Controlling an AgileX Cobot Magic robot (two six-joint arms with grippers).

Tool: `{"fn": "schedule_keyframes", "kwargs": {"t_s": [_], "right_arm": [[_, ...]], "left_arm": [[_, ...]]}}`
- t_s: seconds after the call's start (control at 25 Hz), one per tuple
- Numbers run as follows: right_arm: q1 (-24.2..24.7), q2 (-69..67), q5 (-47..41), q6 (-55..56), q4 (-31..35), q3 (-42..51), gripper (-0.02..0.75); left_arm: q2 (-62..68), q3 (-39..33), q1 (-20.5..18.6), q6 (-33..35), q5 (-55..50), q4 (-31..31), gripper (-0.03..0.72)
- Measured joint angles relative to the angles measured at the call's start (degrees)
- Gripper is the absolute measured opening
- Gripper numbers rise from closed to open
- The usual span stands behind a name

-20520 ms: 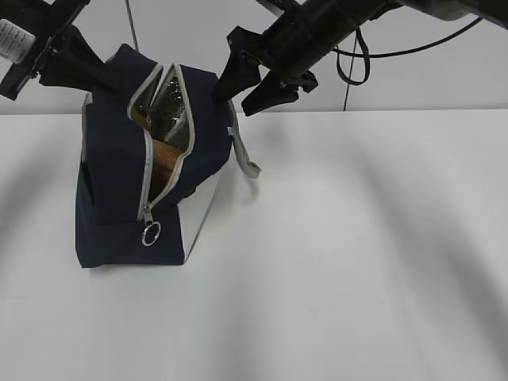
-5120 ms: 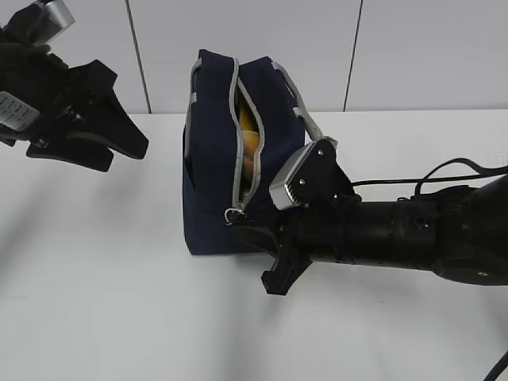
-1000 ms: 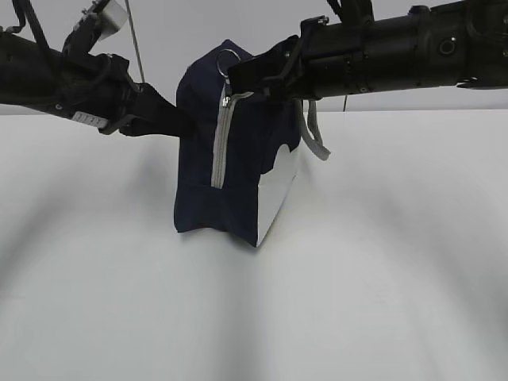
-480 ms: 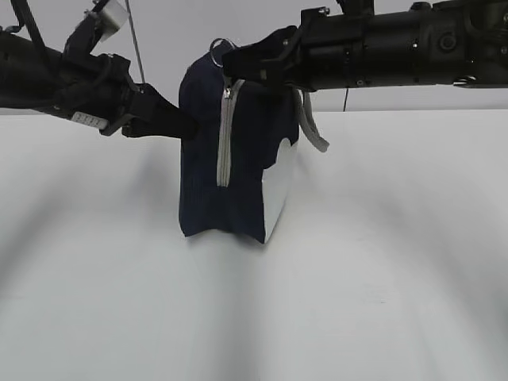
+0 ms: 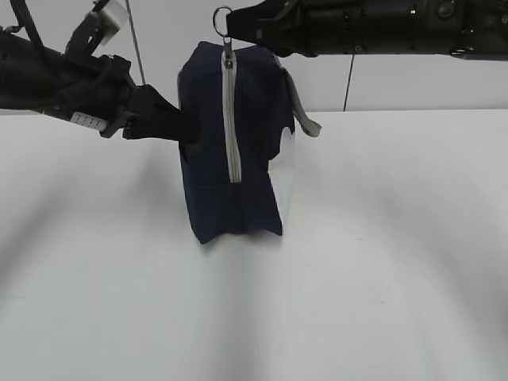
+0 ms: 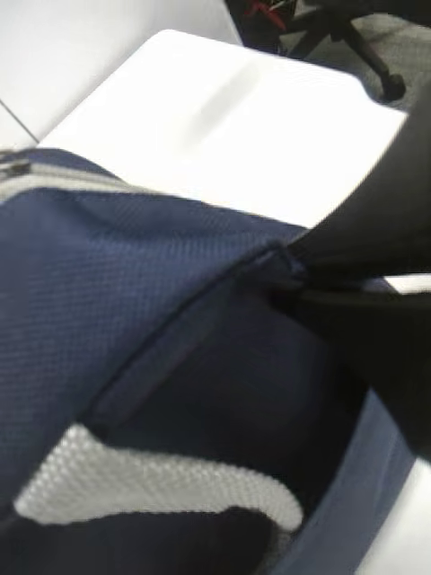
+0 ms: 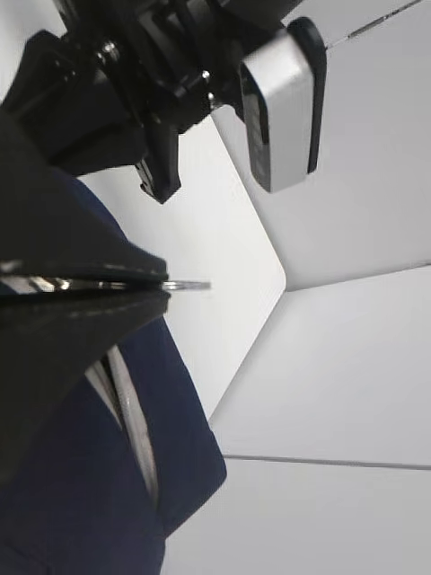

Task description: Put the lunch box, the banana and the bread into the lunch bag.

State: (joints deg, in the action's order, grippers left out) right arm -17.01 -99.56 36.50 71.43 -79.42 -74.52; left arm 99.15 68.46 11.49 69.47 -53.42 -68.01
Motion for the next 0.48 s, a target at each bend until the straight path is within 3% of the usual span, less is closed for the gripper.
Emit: {"fn": "schedule_keyframes", "kwargs": {"t_s": [0.28, 0.48], "right_arm": [[0.00, 0.00, -0.55, 0.51, -0.25, -0.21, -0.016], [0.00, 0.00, 1.80, 3.99, -4.83, -0.59, -0.016]], "left_arm": [[-0.51, 0.00, 0.00, -3.74, -2.69, 3.40, 0.004], [-3.77, 0.00, 0.00, -7.22, -3.24, 8.91, 0.003]]}}
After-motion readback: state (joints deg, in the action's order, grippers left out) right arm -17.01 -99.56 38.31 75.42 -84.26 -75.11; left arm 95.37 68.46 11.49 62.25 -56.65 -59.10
